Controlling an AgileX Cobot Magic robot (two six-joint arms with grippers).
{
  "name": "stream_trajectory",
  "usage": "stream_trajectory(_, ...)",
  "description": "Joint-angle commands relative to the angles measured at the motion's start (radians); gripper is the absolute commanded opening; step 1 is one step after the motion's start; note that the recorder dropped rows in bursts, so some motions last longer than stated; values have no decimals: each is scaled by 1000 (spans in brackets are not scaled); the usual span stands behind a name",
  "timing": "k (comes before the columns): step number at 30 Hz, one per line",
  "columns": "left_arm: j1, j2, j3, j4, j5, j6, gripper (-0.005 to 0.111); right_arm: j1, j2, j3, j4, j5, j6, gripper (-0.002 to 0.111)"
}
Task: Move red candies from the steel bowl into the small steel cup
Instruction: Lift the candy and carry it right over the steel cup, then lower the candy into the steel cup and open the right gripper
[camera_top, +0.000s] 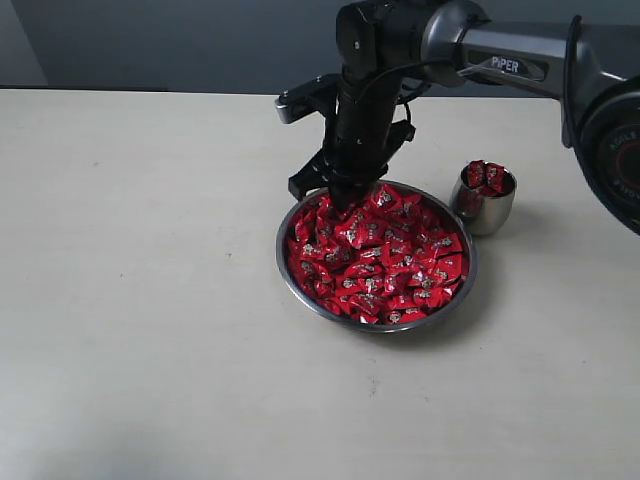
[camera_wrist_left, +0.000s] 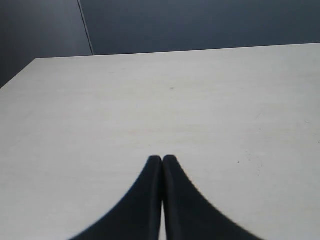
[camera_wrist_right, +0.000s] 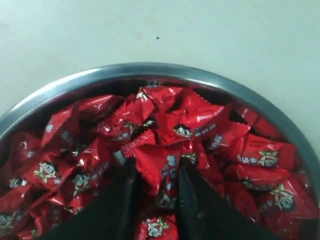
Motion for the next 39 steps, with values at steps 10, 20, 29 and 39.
stream_trajectory(10,-7,-5,5,2,-8,-1,0,-4,-171,-5,-224,46,99,-1)
stream_trajectory(20,-7,-5,5,2,-8,-1,0,-209,-311,55,-147,46,140,-1)
stream_trajectory(29,-7,-5,5,2,-8,-1,0,-341,-466,428,-45,-175,135,-1)
stream_trajectory(39,-7,-5,5,2,-8,-1,0,-341,-353,483,10,-240,102,-1)
